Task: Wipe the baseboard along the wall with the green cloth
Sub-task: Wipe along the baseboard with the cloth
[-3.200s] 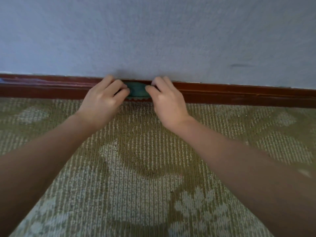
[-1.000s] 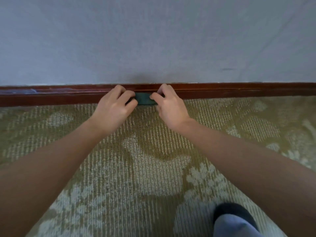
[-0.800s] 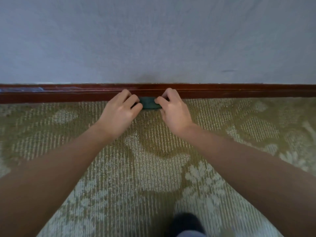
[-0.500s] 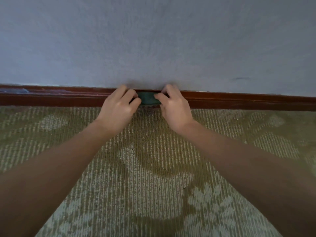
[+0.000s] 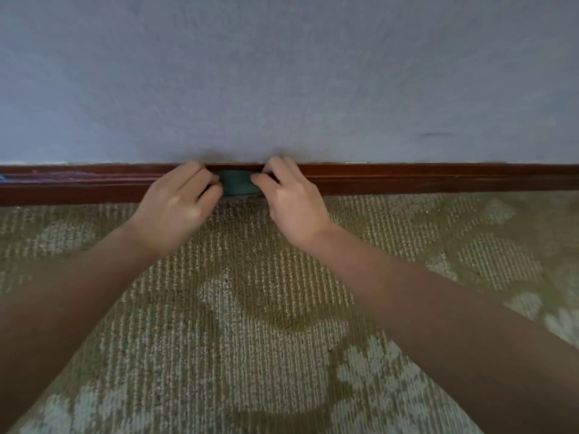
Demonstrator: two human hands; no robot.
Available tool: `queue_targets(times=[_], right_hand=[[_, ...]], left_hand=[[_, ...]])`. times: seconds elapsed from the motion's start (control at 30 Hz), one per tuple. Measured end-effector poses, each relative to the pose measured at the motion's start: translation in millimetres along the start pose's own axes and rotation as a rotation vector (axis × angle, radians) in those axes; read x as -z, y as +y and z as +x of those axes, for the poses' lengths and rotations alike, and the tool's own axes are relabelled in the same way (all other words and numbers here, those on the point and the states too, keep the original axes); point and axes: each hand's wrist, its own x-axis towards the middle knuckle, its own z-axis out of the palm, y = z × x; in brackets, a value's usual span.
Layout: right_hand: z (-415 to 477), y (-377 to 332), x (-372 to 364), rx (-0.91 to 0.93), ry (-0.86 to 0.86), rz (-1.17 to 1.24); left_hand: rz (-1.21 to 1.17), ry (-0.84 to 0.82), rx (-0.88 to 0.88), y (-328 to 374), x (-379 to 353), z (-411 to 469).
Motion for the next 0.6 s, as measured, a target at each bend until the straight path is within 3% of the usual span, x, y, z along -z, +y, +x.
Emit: queue_targets(times=[0.6], right_hand=[[12, -24, -13, -0.025, 0.014, 0.033]], left_hand=[[-0.001, 0.051, 0.166, -8, 3, -24]])
